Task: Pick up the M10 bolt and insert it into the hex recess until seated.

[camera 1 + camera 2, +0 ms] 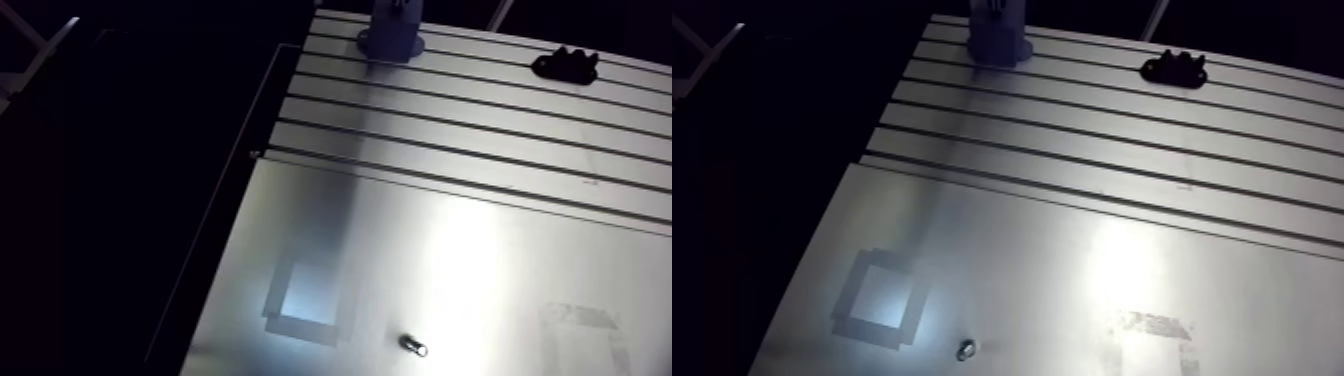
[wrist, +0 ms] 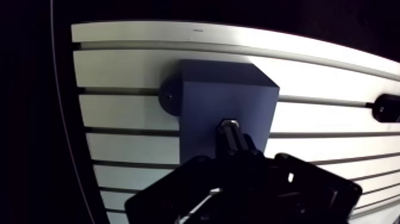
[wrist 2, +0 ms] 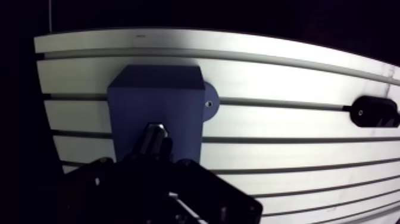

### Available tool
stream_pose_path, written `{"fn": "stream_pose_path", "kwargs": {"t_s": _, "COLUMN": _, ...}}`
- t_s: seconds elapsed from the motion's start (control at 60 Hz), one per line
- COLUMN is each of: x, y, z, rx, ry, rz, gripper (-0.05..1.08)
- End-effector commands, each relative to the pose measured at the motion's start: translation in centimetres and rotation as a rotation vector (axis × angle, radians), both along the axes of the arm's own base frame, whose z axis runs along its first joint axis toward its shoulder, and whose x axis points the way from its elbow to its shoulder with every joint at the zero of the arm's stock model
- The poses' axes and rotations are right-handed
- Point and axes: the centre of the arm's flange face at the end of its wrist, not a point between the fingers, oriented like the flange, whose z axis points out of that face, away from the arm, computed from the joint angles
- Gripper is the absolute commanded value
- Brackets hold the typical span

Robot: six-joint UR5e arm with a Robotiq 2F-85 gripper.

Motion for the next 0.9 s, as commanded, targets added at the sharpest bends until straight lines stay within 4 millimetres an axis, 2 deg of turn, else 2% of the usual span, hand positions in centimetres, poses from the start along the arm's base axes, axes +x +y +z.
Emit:
{"fn": "stream_pose_path", "kwargs": {"t_s": 0.017, "x": -0.01, "y": 0.01, "z": -0.10, "rx": 0.000, "ry": -0.001, "rz": 0.000, "gripper": 1.08}}
{"fn": "stream_pose_path", "kwargs": {"t_s": 0.9, "x": 0.02, "y": -0.21, "z": -0.16, "rx": 0.000, "ry": -0.002, "rz": 0.004, "gripper": 1.08}}
